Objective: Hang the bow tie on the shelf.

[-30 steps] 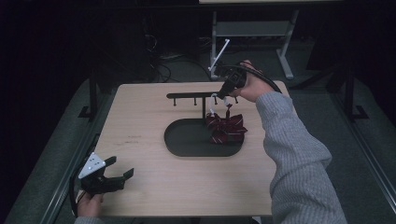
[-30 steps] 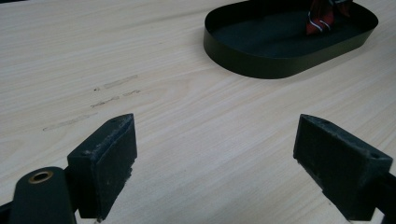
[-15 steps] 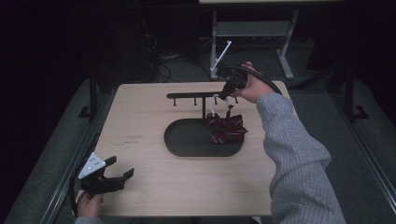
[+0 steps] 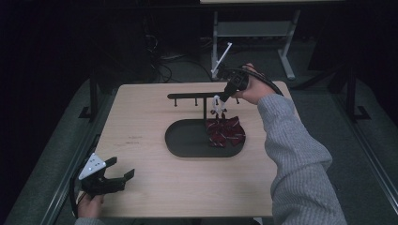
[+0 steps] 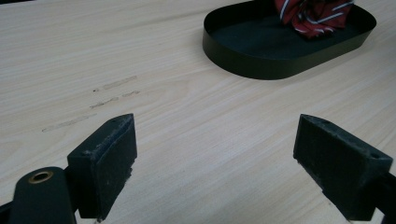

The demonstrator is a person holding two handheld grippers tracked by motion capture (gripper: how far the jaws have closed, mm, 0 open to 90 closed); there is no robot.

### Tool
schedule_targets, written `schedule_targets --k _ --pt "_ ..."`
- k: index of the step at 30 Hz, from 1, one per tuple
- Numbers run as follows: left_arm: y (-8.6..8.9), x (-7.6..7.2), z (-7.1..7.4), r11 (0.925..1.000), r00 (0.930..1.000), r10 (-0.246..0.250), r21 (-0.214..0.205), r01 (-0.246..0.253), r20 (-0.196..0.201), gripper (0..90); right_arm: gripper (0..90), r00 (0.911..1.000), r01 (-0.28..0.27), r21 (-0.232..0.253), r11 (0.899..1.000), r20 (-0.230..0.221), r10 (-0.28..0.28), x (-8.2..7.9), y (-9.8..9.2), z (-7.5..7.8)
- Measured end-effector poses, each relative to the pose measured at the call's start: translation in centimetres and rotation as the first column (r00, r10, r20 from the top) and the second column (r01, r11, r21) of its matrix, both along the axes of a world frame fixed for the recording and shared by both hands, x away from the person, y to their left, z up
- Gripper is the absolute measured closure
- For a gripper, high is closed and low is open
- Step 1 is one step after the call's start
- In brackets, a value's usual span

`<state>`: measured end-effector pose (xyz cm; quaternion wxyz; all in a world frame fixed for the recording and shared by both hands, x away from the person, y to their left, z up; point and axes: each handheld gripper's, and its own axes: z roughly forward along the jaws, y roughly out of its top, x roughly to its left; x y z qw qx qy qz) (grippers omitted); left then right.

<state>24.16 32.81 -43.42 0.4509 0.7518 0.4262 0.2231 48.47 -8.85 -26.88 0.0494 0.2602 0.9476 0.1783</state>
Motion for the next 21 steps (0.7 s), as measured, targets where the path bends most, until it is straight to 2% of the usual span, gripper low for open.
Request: schedule_targets --k 10,21 --pt "-0.1 0.0 0.0 1.0000 1.0000 -0.001 -0.002 0.001 0.002 13.0 83.6 1.0000 0.004 0.018 1.000 -0.005 -0.004 -0.4 -0.5 0.1" --pt "-0.1 0.0 0.0 1.0000 1.0000 -0.001 0.000 0.001 0.003 13.0 79.8 0.9999 0.014 0.050 0.999 -0.009 -0.014 -1.1 -1.6 0.1"
